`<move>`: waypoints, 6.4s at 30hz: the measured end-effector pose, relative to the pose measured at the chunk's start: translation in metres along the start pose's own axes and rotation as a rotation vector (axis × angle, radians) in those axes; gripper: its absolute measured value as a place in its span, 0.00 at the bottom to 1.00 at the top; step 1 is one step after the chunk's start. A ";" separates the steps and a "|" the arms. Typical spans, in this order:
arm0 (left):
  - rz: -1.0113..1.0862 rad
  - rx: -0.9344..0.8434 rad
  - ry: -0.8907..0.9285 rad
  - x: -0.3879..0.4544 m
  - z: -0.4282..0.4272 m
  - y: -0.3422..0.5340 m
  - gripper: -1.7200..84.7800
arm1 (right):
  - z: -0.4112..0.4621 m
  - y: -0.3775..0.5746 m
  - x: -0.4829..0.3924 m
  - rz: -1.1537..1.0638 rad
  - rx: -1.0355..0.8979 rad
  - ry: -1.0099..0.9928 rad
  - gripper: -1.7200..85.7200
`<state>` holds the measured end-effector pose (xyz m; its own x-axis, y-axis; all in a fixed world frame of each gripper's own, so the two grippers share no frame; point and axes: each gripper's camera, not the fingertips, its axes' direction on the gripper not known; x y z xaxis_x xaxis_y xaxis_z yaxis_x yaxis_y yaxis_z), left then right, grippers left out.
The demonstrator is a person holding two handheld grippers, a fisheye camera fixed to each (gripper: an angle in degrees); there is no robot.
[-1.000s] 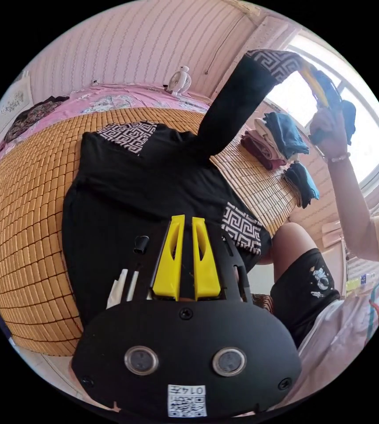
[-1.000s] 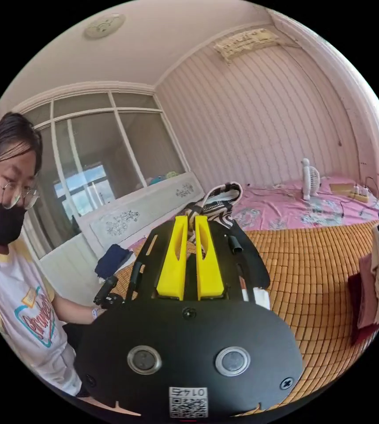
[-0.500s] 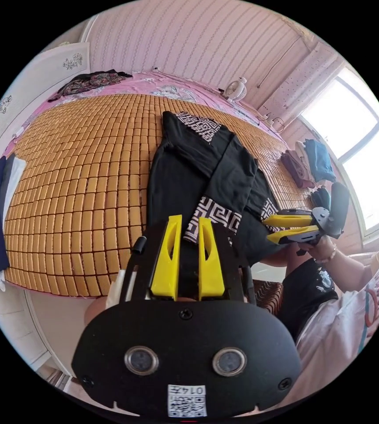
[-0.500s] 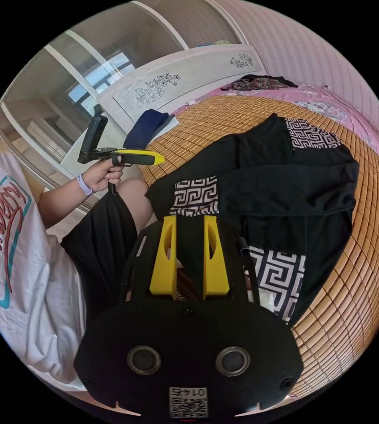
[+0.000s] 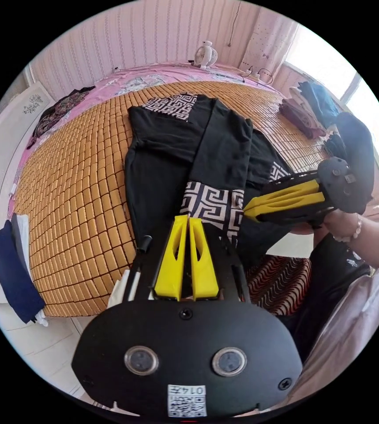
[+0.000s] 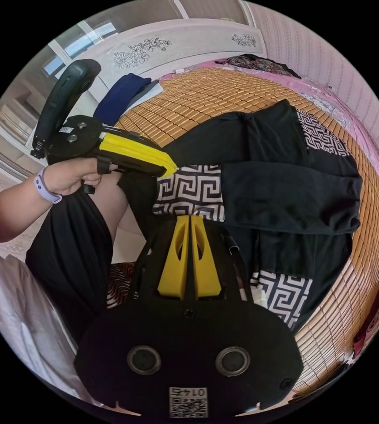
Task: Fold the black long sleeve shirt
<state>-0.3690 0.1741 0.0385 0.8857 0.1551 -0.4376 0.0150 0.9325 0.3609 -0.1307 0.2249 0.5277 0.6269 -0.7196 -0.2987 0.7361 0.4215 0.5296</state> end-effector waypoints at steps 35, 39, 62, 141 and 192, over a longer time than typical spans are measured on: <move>-0.239 0.060 0.170 -0.195 0.049 -0.251 0.15 | -0.059 -0.125 0.378 0.504 0.185 0.258 0.15; -0.280 0.041 0.115 -0.199 0.062 -0.269 0.07 | -0.047 -0.139 0.425 0.601 0.144 0.128 0.06; -0.120 0.125 0.296 -0.152 -0.022 0.000 0.03 | -0.127 0.030 0.256 0.315 0.220 0.045 0.08; -0.263 0.308 -0.866 0.245 0.124 -0.087 0.01 | -0.041 -0.106 0.248 0.458 0.160 -0.101 0.03; 0.099 0.573 -0.157 0.261 0.161 -0.031 0.01 | -0.092 0.050 0.137 0.387 0.126 0.126 0.02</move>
<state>-0.0634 0.1329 0.0461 0.9529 0.1416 -0.2682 0.1380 0.5850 0.7992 0.0152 0.1985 0.4402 0.8830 -0.4451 -0.1489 0.4080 0.5712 0.7122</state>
